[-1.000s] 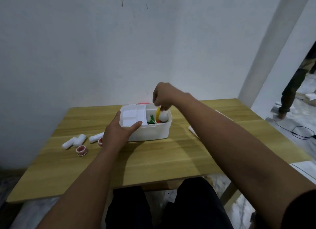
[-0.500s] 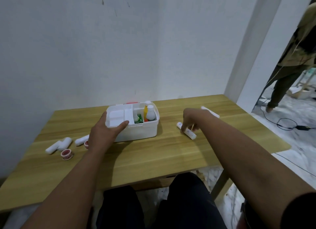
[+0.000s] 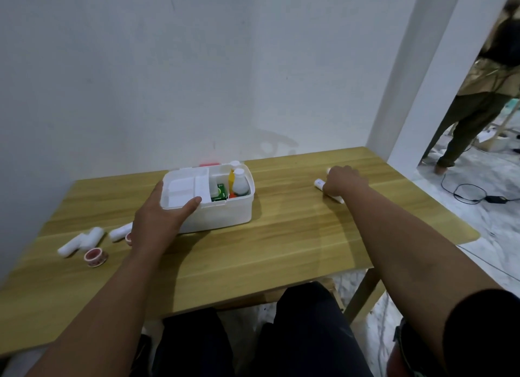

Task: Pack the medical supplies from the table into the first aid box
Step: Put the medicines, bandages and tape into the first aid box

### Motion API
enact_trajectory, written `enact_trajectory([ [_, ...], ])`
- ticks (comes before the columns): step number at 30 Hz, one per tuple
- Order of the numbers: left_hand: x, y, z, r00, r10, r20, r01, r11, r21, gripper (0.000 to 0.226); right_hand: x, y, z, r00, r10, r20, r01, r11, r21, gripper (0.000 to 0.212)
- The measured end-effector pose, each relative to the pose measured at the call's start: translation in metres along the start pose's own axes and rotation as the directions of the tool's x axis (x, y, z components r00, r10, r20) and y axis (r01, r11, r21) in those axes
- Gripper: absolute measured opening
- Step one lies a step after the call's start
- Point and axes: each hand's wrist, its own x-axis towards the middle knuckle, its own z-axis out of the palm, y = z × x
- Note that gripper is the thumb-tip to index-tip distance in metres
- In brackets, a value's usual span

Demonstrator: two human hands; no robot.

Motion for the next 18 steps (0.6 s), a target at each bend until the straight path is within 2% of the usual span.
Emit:
enact_trajectory([
  [4,0.002,-0.003,0.0,1.0,0.005,0.002,-0.005,1.0,-0.007,0.117,0.025,0.014,0.013,0.999,-0.02,0.027,0.018,0.995,0.103,0.075],
  [9,0.003,-0.004,0.001,1.0,-0.007,0.0,0.007,1.0,-0.01,0.124,0.009,0.008,0.003,0.997,-0.055,-0.061,0.062,0.991,0.122,0.037],
  [11,0.003,-0.004,0.001,1.0,-0.004,0.006,0.004,1.0,-0.01,0.127,0.009,0.004,0.002,0.994,-0.075,-0.079,0.085,0.988,0.128,0.029],
  [13,0.005,-0.005,0.001,1.0,0.002,0.01,-0.002,1.0,-0.009,0.129,0.009,0.0,0.004,0.992,-0.081,-0.093,0.093,0.987,0.132,0.029],
  [15,0.005,-0.006,0.0,1.0,0.004,0.015,-0.004,1.0,-0.008,0.131,0.012,-0.003,0.006,0.992,-0.083,-0.099,0.096,0.985,0.142,0.038],
  [18,0.005,-0.006,0.0,1.0,-0.011,0.012,0.011,1.0,-0.01,0.132,0.013,-0.008,0.009,0.991,-0.095,-0.094,0.106,0.987,0.118,0.036],
])
